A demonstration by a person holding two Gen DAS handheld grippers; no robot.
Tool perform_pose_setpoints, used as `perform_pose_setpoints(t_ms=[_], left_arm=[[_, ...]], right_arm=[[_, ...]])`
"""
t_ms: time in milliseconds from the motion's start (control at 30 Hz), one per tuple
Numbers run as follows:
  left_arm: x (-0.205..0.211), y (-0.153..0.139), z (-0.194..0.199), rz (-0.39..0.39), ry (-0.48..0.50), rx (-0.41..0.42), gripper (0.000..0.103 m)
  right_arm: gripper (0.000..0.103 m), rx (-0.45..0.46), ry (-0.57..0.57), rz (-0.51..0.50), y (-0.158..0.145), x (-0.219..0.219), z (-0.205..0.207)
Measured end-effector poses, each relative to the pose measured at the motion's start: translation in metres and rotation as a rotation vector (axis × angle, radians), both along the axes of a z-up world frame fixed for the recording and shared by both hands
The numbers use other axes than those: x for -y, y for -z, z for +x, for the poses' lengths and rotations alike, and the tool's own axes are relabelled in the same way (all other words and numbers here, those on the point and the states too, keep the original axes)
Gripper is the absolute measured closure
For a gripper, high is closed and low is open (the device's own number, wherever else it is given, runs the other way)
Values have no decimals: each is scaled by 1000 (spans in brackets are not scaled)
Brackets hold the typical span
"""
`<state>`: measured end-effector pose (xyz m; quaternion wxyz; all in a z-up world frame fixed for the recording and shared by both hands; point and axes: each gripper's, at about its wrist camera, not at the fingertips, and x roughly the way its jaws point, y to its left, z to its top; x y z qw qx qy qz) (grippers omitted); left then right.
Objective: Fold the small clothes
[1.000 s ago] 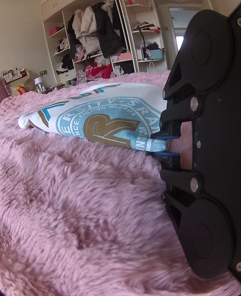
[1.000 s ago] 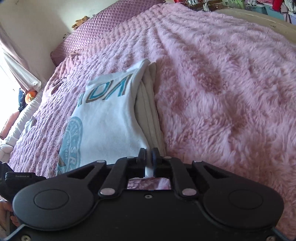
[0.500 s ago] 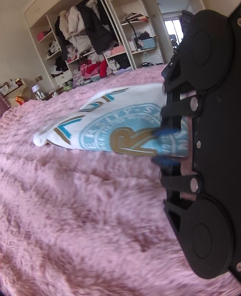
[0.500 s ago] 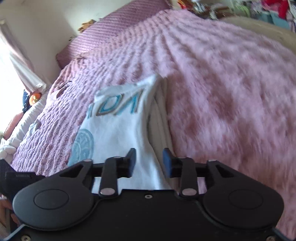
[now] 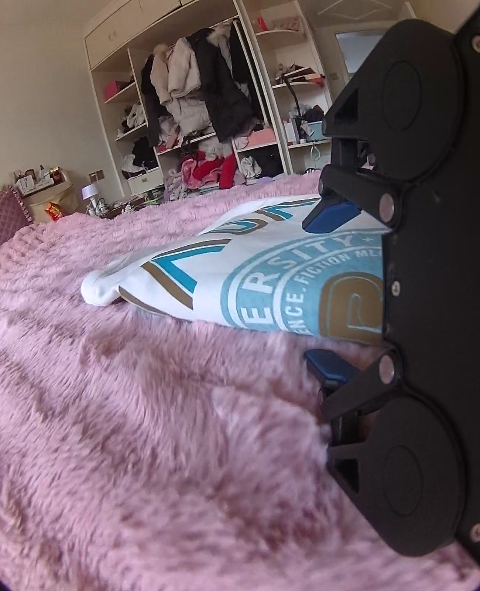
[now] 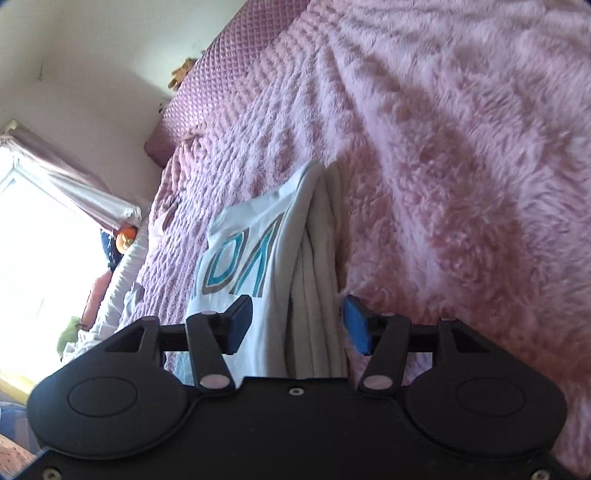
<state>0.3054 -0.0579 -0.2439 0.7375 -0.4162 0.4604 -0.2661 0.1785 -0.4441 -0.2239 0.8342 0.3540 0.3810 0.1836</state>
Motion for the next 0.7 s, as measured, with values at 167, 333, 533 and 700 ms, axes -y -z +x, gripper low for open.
perform_pose_setpoints(t_ms=[167,333,533,700], left_arm=[[20,14,23,-53,43,-46,30],[42,15,41,-52,74,-54,19],[61,15,53,-9,73,-50,20],[62,13,53,37,73,-57,56]], right_arm=[[47,-25,-44,23,15,-16,22],[34,-10,-111,-13,16,-44,41],[33,-17,-112,-45,16,-58,53],[51,-31,-91,-89,12,-63,55]])
